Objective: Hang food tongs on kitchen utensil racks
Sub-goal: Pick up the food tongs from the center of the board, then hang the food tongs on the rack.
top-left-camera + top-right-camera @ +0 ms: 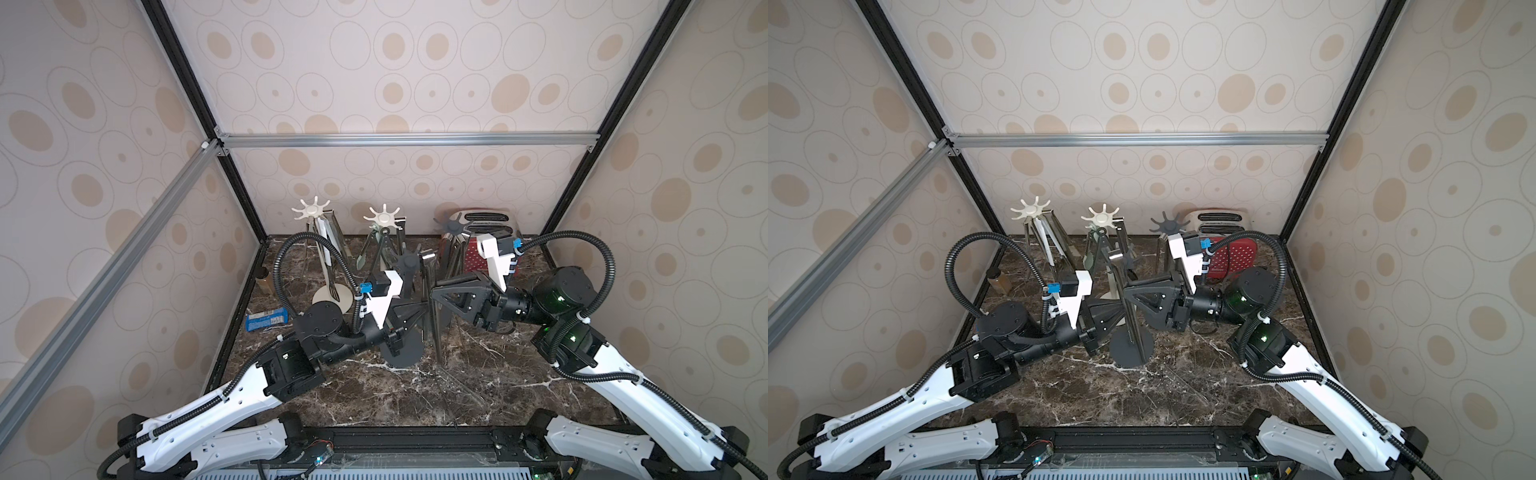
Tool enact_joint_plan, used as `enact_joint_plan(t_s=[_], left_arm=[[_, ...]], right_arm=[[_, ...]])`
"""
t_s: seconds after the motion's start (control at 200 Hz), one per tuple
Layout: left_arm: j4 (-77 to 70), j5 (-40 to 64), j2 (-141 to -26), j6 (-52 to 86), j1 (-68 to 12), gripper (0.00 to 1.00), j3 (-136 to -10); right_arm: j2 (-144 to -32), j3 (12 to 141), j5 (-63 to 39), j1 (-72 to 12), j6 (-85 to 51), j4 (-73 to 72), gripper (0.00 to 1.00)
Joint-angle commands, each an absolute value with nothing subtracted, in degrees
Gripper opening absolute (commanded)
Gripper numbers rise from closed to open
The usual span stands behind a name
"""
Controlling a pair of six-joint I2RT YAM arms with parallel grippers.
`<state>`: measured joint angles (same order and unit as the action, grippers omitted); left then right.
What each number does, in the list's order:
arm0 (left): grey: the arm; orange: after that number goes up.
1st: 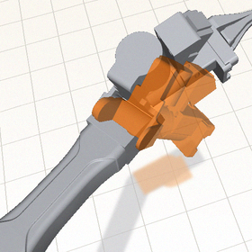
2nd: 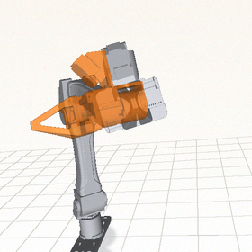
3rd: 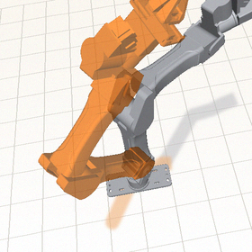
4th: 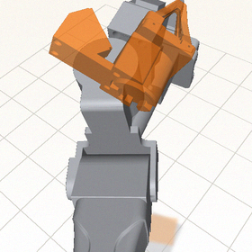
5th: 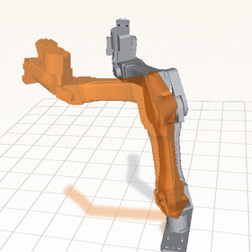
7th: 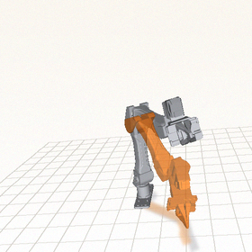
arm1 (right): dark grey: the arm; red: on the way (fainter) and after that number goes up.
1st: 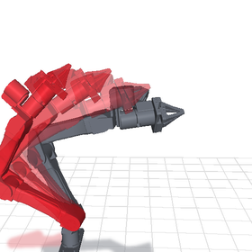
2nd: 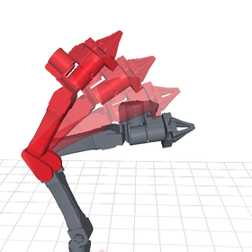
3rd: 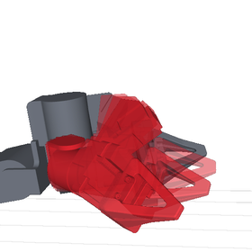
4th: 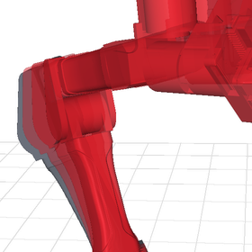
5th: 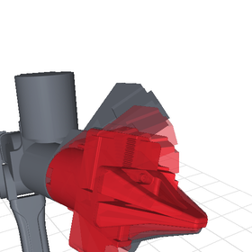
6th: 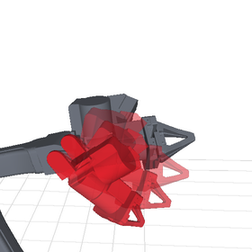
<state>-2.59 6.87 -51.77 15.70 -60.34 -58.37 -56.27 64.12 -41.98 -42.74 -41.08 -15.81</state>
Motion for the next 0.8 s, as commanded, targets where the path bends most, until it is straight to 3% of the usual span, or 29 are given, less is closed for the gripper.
enact_joint_plan(t_s=[0.0, 0.075, 0.18, 0.556, 0.796], left_arm=[[3.13, 0.17, -48.69, 13.83, -60.47, 0.0, -59.36], [7.14, -2.61, -47.47, 13.56, -60.47, 0.0, -60.17], [12.96, -6.35, -46.06, 13.29, -60.44, 0.0, -61.58], [31.26, -16.54, -46.88, 14.14, -59.73, 0.0, -66.32], [30.44, -13.69, -50.39, 13.92, -57.58, 0.0, -67.12]], right_arm=[[-53.78, 63.48, -38.71, -42.71, -38.75, -13.69, 0.43], [-52.63, 63.28, -37.73, -42.7, -37.23, -11.57, 0.53], [-50.5, 62.95, -35.91, -42.71, -34.82, -7.83, 0.59], [-44.55, 63.23, -29.91, -42.71, -26.91, 4.57, 0.6], [-44.12, 62.91, -29.45, -42.71, -26.1, 6.06, 0.6]])
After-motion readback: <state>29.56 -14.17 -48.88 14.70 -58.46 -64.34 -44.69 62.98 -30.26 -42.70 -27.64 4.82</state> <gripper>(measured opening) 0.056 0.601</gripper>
